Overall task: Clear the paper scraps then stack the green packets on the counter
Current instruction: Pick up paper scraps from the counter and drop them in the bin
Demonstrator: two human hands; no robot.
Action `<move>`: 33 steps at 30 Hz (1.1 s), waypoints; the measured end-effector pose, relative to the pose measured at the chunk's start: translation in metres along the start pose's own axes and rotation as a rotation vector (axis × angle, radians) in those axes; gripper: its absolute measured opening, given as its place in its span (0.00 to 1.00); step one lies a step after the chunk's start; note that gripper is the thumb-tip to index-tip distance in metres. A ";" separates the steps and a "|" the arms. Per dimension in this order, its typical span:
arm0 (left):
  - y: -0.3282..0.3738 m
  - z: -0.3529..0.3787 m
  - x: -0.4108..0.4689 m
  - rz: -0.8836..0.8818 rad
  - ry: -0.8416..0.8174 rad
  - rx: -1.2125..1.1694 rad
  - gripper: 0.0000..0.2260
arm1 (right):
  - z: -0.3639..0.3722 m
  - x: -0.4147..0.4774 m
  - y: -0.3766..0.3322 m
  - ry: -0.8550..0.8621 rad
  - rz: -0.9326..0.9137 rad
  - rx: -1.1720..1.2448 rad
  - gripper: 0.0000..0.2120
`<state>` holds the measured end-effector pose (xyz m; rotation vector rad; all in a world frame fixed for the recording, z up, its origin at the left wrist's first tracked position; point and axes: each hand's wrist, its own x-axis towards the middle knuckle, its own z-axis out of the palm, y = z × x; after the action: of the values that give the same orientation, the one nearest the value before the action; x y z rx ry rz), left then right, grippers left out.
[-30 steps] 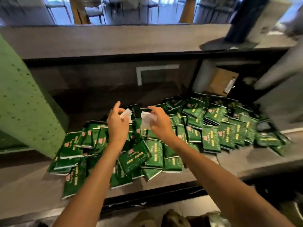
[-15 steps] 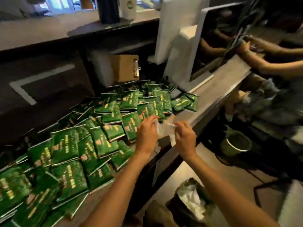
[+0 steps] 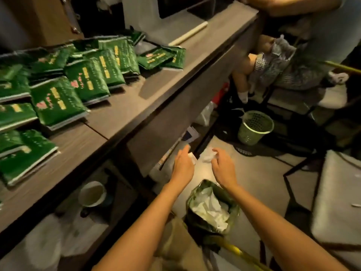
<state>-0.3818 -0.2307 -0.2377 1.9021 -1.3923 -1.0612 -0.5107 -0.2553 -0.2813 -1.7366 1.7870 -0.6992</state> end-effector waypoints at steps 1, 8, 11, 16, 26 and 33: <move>-0.007 0.013 0.004 -0.028 0.006 -0.023 0.19 | 0.005 0.000 0.015 -0.031 0.021 0.007 0.16; -0.049 0.127 0.029 -0.174 -0.056 0.066 0.05 | 0.032 -0.010 0.133 -0.255 0.197 -0.011 0.06; -0.067 0.172 0.035 -0.252 -0.127 0.119 0.08 | 0.041 -0.019 0.179 -0.338 0.232 -0.086 0.09; -0.098 0.216 0.049 -0.347 -0.250 0.160 0.12 | 0.061 -0.025 0.228 -0.445 0.381 -0.050 0.15; -0.135 0.228 0.053 -0.506 -0.425 0.099 0.23 | 0.089 -0.029 0.239 -0.704 0.458 -0.056 0.27; -0.102 0.185 0.054 -0.409 -0.284 0.201 0.19 | 0.069 -0.013 0.201 -0.617 0.288 -0.249 0.15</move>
<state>-0.4768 -0.2466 -0.4333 2.3213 -1.3283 -1.4803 -0.6068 -0.2358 -0.4706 -1.5631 1.6616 0.1794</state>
